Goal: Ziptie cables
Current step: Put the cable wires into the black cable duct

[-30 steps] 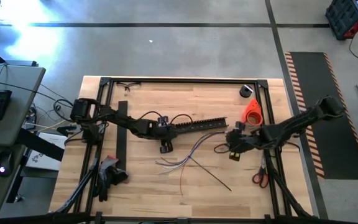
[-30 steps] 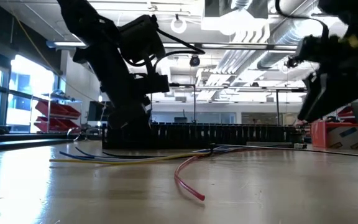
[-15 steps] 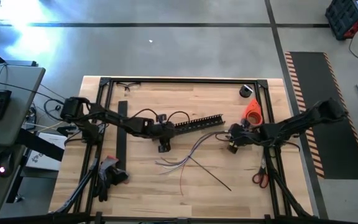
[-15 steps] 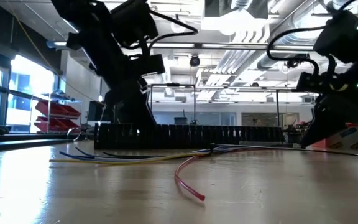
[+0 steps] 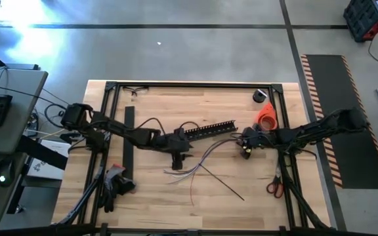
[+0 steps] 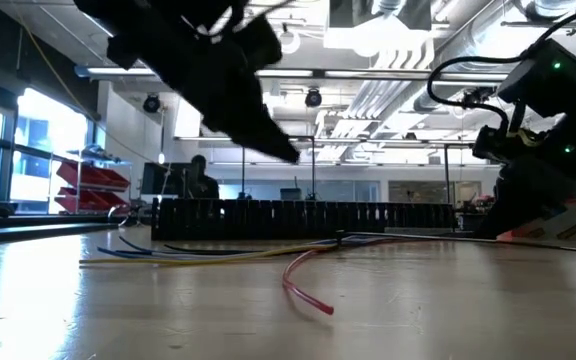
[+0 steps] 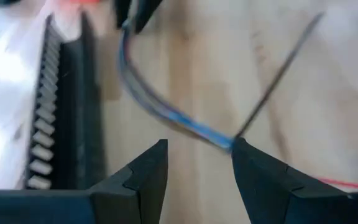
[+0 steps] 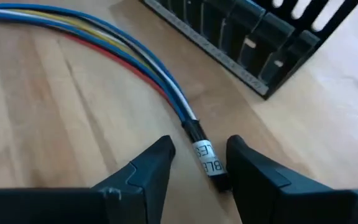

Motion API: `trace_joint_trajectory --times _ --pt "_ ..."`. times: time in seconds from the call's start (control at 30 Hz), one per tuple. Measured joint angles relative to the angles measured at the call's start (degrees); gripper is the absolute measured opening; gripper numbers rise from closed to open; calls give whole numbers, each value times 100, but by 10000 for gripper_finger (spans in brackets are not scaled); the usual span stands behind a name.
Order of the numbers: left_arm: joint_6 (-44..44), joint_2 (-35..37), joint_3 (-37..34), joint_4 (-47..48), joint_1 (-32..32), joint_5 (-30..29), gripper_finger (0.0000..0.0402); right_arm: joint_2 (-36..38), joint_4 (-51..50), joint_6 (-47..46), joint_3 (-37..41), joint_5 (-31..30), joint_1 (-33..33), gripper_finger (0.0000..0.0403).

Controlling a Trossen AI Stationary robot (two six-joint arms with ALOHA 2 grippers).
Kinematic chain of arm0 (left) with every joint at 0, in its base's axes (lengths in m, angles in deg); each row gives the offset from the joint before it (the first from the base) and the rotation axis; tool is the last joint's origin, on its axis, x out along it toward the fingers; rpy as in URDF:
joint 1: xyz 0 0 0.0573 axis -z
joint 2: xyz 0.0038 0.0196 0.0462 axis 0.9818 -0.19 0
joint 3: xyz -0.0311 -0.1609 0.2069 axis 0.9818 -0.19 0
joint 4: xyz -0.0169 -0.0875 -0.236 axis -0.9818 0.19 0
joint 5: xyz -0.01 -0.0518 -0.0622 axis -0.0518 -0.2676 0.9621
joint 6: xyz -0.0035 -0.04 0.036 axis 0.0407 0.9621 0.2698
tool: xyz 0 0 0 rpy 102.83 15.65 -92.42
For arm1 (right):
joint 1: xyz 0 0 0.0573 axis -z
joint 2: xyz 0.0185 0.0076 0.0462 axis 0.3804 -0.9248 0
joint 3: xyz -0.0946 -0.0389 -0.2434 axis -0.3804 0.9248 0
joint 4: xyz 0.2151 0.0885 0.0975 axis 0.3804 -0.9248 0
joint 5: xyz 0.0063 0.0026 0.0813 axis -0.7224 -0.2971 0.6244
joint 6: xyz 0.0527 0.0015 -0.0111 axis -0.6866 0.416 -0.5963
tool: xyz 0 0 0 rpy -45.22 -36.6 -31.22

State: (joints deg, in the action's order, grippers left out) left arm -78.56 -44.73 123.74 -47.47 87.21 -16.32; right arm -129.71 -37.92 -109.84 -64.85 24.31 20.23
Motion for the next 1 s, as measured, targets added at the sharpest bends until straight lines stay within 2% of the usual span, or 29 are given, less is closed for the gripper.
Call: trace_joint_trajectory --times 0.1,0.23,0.27,0.33,0.43,0.53,0.63,0.83,1.0 --pt "-2 19 3 -122 296 -139 157 0 -12 -200 -2 214 -89 117" --pt "131 19 1 -308 663 -623 157 -4 32 -238 -2 349 -347 49" --pt "252 19 0 -485 742 -718 157 -4 59 -156 -2 352 -439 28" --pt "559 20 2 -980 863 -775 157 -5 139 56 2 351 -639 10" --pt "795 25 3 -1311 1051 -844 157 9 26 176 -134 481 -925 10" --pt "739 -8 4 -1299 1263 -1287 158 88 -614 174 -573 601 -1178 4" --pt "873 -200 6 -1275 1393 -1793 170 105 -1693 52 -1209 194 -1458 4" --pt "1231 -723 3 -1297 1395 -2228 220 101 -3569 -218 -2405 -450 -2014 2" --pt "1709 -1195 6 -1349 1329 -2217 259 101 -4352 -290 -3123 -924 -2500 1"
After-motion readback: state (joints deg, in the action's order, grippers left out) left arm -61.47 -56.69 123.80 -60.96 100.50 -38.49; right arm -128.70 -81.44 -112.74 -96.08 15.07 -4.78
